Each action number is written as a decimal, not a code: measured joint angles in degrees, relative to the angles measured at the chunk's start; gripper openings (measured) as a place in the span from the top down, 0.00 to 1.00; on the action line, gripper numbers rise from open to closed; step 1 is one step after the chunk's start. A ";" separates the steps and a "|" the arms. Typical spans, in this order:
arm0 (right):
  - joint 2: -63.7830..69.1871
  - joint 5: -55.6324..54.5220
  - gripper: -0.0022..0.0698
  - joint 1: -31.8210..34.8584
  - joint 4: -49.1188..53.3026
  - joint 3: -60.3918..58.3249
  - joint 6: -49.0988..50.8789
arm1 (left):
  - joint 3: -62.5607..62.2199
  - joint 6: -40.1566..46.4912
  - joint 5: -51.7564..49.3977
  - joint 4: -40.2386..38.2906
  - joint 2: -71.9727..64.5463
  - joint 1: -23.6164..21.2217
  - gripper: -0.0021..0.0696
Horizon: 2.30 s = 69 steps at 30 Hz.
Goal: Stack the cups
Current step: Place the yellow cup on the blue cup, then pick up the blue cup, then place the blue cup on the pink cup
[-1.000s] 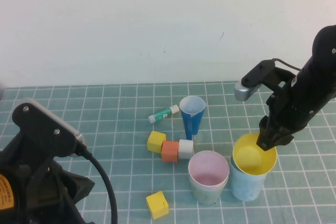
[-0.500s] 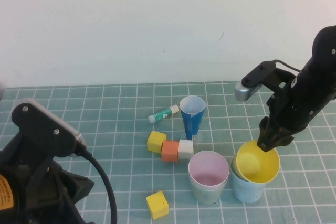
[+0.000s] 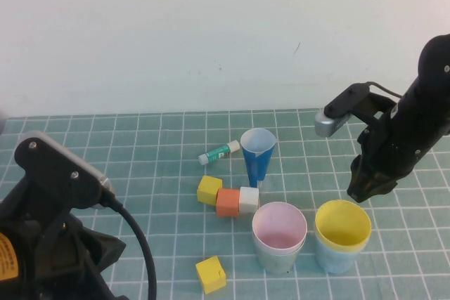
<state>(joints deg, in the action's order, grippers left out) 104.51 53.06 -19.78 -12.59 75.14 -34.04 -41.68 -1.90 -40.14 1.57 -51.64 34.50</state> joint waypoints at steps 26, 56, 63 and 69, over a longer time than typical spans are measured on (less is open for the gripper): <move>9.92 -6.43 0.33 0.87 0.58 -3.18 8.23 | 0.00 -0.10 -0.19 -0.48 0.00 0.00 0.97; -6.94 -0.67 0.92 -7.28 -7.28 2.60 -7.26 | 1.82 -0.10 0.72 -0.48 0.00 0.00 0.97; -1.52 -4.14 0.92 -8.37 -7.42 2.60 -7.26 | 2.32 -0.10 0.77 -0.48 0.00 0.00 0.97; 0.91 -4.86 0.79 -8.37 -7.30 2.60 -7.26 | 2.77 -0.10 0.77 -0.38 0.00 0.00 0.97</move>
<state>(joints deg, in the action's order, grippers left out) 105.42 48.20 -28.15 -19.89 77.73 -41.30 -38.91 -2.00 -39.37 1.19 -51.64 34.50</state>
